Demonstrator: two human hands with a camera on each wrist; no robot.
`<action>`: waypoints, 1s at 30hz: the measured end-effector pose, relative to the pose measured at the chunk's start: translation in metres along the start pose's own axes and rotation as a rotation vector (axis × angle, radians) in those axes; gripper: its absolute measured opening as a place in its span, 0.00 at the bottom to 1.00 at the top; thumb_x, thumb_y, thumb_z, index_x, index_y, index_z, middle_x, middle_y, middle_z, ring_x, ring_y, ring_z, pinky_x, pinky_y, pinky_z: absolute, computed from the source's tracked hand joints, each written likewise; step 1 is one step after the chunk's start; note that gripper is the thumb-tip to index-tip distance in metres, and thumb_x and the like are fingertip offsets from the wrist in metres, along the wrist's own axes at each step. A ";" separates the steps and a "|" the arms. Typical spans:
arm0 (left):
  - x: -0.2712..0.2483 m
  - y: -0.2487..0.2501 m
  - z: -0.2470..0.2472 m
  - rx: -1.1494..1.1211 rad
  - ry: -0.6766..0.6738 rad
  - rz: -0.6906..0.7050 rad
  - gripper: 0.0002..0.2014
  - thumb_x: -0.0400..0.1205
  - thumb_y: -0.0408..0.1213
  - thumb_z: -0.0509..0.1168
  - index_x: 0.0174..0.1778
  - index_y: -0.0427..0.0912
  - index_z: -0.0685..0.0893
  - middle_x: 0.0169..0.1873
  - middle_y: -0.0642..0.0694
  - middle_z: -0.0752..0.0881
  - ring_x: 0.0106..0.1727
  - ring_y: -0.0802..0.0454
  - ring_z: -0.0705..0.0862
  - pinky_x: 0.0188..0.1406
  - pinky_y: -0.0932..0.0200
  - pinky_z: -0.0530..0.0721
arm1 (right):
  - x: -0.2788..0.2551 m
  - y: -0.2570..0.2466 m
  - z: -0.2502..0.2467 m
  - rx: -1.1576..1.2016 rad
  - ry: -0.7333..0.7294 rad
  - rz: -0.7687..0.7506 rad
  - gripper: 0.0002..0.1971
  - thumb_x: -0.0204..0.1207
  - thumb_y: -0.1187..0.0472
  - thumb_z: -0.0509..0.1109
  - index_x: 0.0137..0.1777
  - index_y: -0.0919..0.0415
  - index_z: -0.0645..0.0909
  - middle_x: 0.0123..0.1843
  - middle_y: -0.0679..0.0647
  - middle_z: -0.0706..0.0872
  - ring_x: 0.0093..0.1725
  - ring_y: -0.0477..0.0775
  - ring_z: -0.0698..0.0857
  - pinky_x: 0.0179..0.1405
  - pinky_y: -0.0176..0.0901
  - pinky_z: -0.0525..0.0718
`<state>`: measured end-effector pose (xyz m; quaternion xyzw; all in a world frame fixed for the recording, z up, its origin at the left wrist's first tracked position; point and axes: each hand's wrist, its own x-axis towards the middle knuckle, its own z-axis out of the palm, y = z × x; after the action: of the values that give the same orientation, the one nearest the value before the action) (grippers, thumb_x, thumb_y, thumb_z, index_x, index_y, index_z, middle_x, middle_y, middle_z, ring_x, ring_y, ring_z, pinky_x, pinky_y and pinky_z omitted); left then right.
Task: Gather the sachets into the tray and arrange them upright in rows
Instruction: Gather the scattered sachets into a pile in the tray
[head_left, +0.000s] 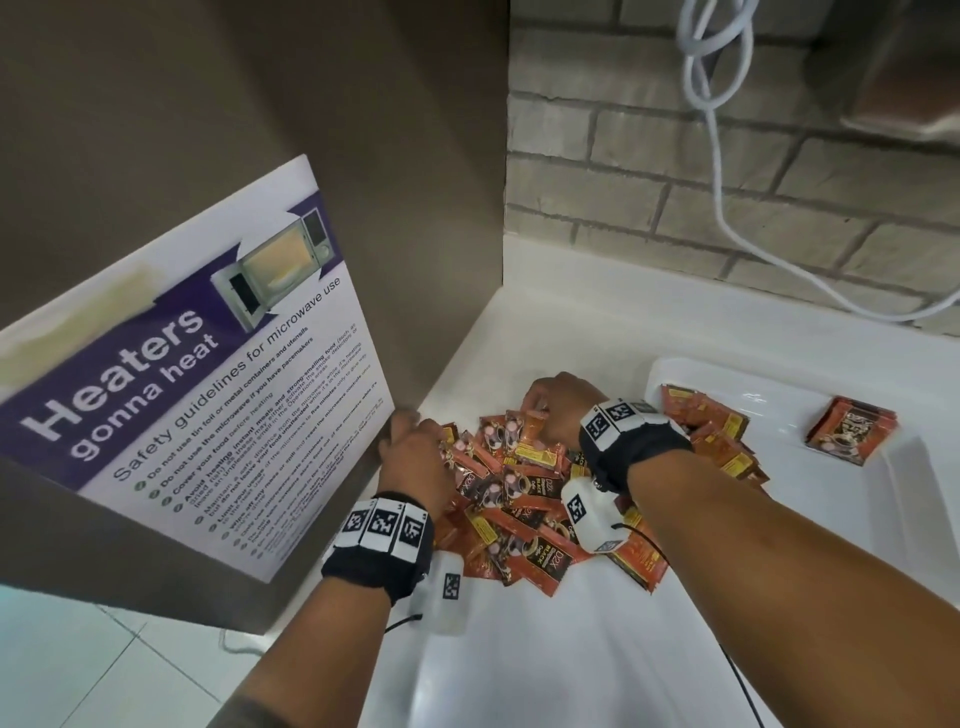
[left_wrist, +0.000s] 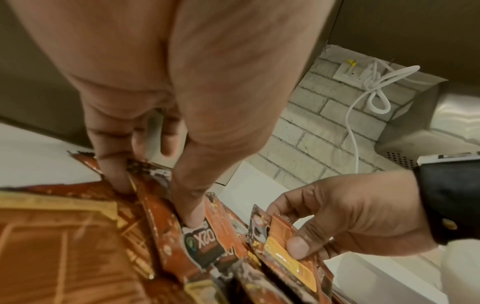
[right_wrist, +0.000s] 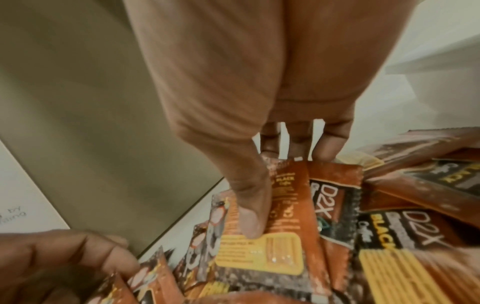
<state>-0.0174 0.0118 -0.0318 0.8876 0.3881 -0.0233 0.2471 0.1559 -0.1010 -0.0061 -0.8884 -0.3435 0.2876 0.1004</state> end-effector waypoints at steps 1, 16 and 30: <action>0.000 0.002 0.000 0.032 -0.003 0.005 0.19 0.78 0.34 0.76 0.64 0.46 0.82 0.82 0.44 0.58 0.79 0.38 0.65 0.77 0.52 0.69 | -0.001 0.001 0.000 0.008 0.008 0.002 0.23 0.66 0.67 0.83 0.60 0.52 0.83 0.64 0.50 0.83 0.56 0.52 0.82 0.47 0.40 0.79; 0.017 0.012 0.000 0.228 -0.135 0.016 0.19 0.77 0.31 0.73 0.63 0.41 0.78 0.64 0.39 0.74 0.63 0.38 0.83 0.62 0.47 0.86 | -0.034 0.036 -0.024 0.434 0.260 -0.073 0.16 0.68 0.66 0.82 0.49 0.48 0.82 0.50 0.47 0.88 0.50 0.52 0.87 0.49 0.45 0.86; 0.017 0.020 -0.010 0.020 -0.003 0.055 0.15 0.73 0.28 0.78 0.41 0.54 0.84 0.49 0.47 0.84 0.42 0.52 0.85 0.44 0.61 0.84 | -0.087 0.104 -0.034 0.661 0.443 0.010 0.15 0.68 0.64 0.82 0.51 0.49 0.83 0.48 0.45 0.89 0.50 0.51 0.88 0.55 0.47 0.85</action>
<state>0.0066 0.0163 -0.0183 0.9004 0.3628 -0.0217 0.2393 0.1804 -0.2360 0.0208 -0.8504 -0.1980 0.1844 0.4512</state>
